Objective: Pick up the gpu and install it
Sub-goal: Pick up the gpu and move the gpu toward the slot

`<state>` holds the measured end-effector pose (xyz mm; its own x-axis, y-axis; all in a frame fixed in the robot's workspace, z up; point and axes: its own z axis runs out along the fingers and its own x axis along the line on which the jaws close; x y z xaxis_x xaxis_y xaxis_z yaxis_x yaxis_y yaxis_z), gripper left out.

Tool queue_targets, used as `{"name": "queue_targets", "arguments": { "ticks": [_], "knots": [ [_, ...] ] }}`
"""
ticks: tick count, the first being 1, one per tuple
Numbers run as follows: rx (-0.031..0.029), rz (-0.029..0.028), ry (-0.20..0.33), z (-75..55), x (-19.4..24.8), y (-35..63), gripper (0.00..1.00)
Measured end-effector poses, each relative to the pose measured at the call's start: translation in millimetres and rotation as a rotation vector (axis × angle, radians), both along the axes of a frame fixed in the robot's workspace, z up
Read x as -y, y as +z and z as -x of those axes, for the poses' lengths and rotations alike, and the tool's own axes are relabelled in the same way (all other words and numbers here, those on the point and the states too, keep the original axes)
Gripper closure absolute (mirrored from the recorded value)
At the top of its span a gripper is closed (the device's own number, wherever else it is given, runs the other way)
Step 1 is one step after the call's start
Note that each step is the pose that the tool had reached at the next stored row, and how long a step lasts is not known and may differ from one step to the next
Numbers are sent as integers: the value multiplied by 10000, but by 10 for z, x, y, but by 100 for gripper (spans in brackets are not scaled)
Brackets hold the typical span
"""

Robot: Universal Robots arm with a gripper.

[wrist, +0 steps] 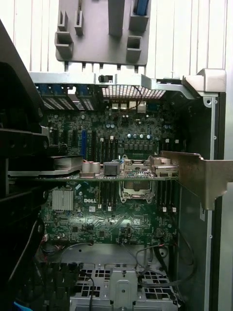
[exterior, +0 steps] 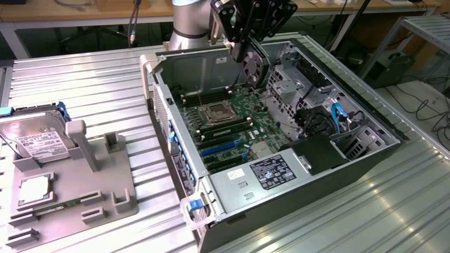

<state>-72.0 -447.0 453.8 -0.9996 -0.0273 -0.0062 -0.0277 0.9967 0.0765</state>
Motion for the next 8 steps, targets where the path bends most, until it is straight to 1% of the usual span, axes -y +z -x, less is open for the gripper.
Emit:
{"name": "queue_targets", "arguments": {
  "ticks": [8],
  "knots": [
    [0,9,9,-93,0,-6,72]
  ]
}}
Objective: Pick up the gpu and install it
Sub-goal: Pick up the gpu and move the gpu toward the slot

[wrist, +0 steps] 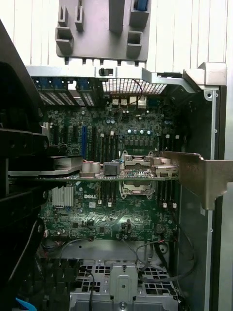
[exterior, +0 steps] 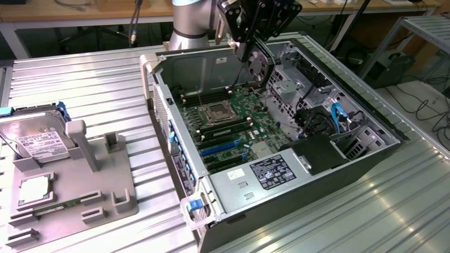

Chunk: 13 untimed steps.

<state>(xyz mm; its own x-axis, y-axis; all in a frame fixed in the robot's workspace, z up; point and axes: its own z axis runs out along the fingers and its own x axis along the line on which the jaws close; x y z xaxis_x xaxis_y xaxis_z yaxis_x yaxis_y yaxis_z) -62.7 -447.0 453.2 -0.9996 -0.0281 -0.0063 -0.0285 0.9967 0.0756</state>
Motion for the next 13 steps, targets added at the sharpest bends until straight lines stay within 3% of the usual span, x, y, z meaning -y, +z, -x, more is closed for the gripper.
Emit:
{"name": "queue_targets", "arguments": {
  "ticks": [13],
  "knots": [
    [0,13,1,-110,0,-13,72]
  ]
}}
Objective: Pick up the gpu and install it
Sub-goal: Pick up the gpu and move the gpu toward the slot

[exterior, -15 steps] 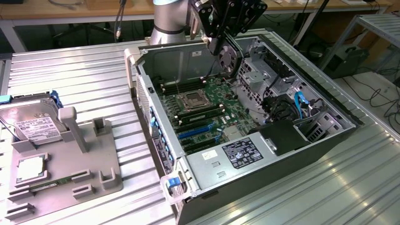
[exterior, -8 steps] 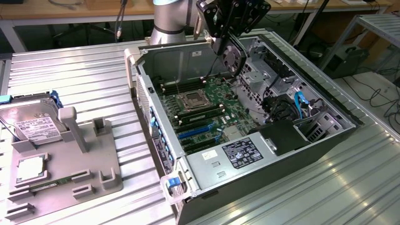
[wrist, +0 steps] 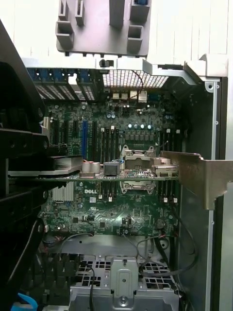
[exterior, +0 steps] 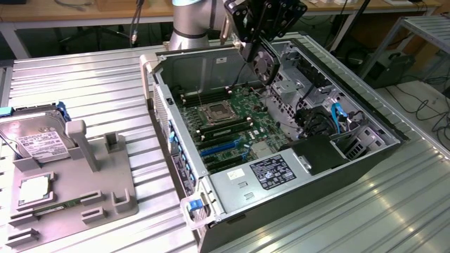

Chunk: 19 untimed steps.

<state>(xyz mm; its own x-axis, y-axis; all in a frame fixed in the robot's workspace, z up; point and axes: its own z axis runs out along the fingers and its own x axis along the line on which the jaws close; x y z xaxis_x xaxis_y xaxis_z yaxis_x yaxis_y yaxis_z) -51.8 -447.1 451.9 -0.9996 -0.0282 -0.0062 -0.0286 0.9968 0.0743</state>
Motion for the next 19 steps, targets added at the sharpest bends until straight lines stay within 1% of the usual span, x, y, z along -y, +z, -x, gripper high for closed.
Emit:
{"name": "queue_targets", "arguments": {
  "ticks": [19],
  "knots": [
    [0,0,1,-101,0,-5,72]
  ]
}}
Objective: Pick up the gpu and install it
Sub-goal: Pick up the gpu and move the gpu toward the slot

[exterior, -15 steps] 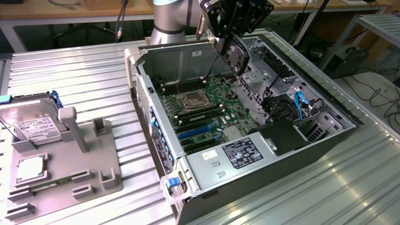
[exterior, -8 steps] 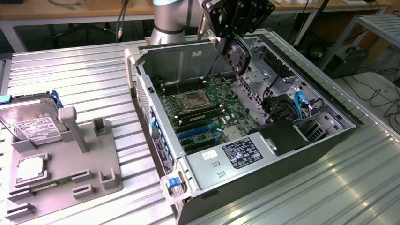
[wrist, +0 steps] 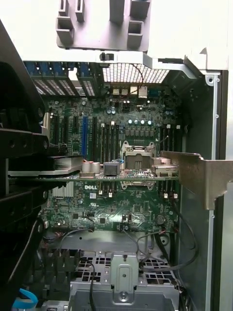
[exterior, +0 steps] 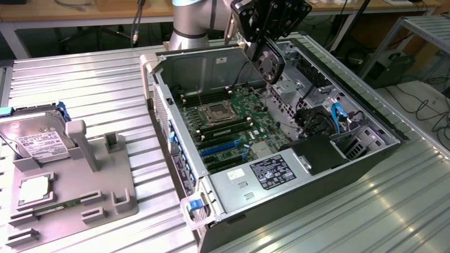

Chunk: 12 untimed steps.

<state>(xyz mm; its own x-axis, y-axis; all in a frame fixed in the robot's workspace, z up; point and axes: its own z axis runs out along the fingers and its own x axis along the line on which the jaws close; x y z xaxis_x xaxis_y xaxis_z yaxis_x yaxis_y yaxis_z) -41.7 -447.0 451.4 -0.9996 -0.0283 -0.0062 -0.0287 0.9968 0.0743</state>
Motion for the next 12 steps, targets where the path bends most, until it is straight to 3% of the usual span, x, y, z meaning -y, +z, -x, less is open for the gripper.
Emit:
{"name": "queue_targets", "arguments": {
  "ticks": [5,12],
  "knots": [
    [-1,1,0,-88,0,-5,72],
    [0,0,0,-95,0,-5,72]
  ]
}}
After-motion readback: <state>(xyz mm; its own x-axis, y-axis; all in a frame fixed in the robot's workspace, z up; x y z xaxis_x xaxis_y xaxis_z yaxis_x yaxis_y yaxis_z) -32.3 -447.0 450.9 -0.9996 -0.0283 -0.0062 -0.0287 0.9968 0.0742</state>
